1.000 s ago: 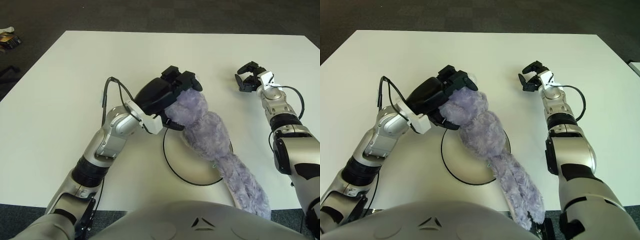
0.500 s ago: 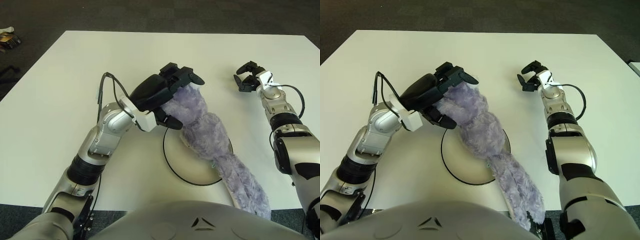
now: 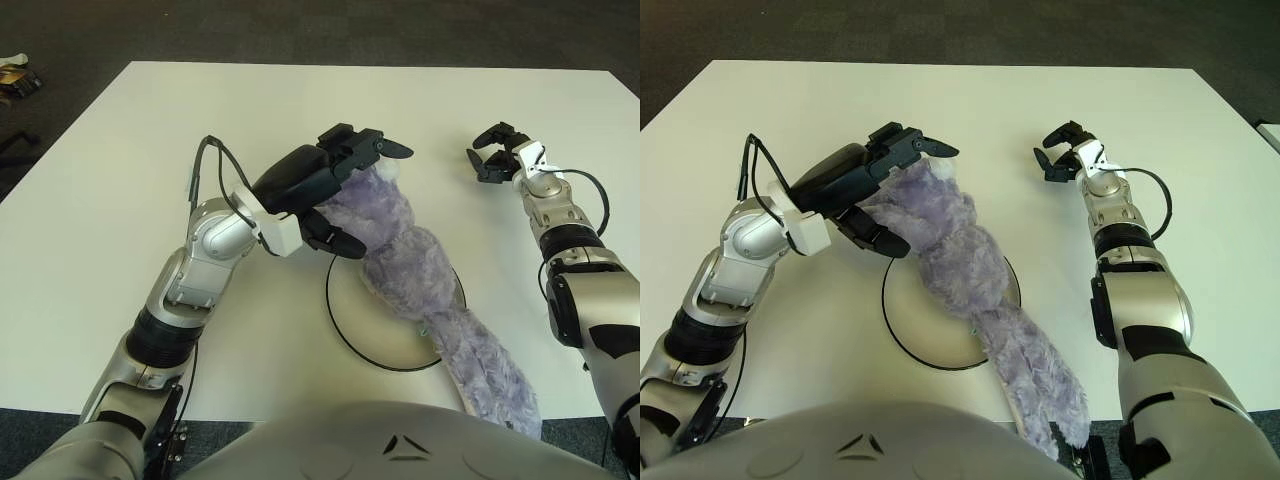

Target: Put the doll into the plate.

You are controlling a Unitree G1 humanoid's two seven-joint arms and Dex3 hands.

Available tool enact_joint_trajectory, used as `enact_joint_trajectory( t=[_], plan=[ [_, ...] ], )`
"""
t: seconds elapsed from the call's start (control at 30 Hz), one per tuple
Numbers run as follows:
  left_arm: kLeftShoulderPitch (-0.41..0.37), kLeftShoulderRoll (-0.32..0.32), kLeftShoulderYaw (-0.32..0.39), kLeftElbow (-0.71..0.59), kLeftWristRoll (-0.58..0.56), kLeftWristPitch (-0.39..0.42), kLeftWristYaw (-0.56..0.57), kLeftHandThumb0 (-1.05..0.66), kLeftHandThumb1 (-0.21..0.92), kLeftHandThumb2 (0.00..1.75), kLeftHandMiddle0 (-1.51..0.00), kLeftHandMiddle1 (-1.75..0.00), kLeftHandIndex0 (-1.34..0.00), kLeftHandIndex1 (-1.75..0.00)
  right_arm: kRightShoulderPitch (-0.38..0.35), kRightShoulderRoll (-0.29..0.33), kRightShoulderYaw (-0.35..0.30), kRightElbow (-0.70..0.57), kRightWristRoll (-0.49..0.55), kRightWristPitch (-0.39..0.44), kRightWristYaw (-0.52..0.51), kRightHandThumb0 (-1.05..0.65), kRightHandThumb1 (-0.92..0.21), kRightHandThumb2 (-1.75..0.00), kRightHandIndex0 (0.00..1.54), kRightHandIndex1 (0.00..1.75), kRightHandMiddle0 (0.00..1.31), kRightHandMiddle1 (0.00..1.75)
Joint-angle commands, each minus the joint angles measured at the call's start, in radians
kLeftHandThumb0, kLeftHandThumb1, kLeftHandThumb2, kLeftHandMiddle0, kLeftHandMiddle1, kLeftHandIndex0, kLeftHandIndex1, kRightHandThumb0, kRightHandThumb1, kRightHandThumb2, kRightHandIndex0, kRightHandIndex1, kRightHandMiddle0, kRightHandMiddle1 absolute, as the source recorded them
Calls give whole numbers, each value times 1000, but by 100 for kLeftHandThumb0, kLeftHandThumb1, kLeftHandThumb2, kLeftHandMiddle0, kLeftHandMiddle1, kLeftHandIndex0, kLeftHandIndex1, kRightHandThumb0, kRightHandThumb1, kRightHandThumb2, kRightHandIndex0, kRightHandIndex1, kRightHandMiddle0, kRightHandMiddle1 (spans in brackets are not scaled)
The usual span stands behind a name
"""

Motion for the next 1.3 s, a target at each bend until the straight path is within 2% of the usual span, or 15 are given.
enact_joint_trajectory(
  t=[0.0, 0.17, 0.3, 0.4, 0.5, 0.63, 0.73, 0.83, 1.0, 1.13, 1.27],
  plan=[
    [-13, 19, 22, -8, -14, 7, -11, -74, 78, 48, -7, -63, 0, -56, 111, 57, -3, 68, 7, 134, 55, -1, -52, -106, 54, 164, 22, 175],
    [-14, 29, 35, -12, -34, 19, -25, -78, 87, 40, -9, -61, 0, -54, 112, 74, -23, 72, 19, 143, 23, -1, -50, -107, 54, 162, 25, 175],
    [-11, 49, 50, -25, -43, 36, -42, -82, 91, 43, -10, -62, 0, -55, 111, 77, -17, 80, 6, 128, 9, -1, -50, -106, 55, 160, 27, 175],
    [-9, 66, 60, -39, -32, 59, -52, -86, 92, 55, -7, -79, 0, -65, 114, 72, -8, 76, -4, 118, 8, -1, -50, -107, 56, 161, 26, 175],
    [-10, 74, 67, -41, -4, 76, -43, -86, 92, 58, -4, -94, 0, -73, 119, 65, 10, 71, -21, 101, 15, -1, -49, -109, 55, 164, 24, 175],
    [-13, 54, 73, -30, 46, 82, 10, -83, 92, 61, -2, -98, 0, -81, 123, 58, 28, 62, -41, 90, 16, -1, -52, -107, 53, 167, 22, 175],
    [-13, 40, 79, -20, 68, 81, 45, -80, 92, 63, -4, -93, 0, -83, 123, 56, 37, 58, -48, 94, 14, -1, -55, -104, 39, 172, 28, 175],
    [-12, 23, 86, -15, 70, 84, 70, -77, 92, 64, -7, -84, 0, -84, 122, 55, 40, 55, -49, 101, 17, -1, -57, -102, 34, 174, 29, 175],
    [-24, 13, 105, 16, 42, 85, 84, -73, 92, 65, -13, -71, 0, -86, 120, 55, 43, 51, -45, 108, 20, -1, -59, -100, 31, 175, 29, 175],
    [-62, 13, 119, 112, 30, 38, 108, -73, 92, 67, -18, -64, 0, -88, 120, 54, 45, 47, -43, 111, 22, -1, -62, -96, 29, 175, 27, 175],
    [-81, 22, 122, 150, 57, 30, 126, -75, 92, 64, -21, -61, 0, -90, 120, 54, 45, 45, -41, 117, 22, -1, -63, -95, 28, 175, 27, 175]
  ],
)
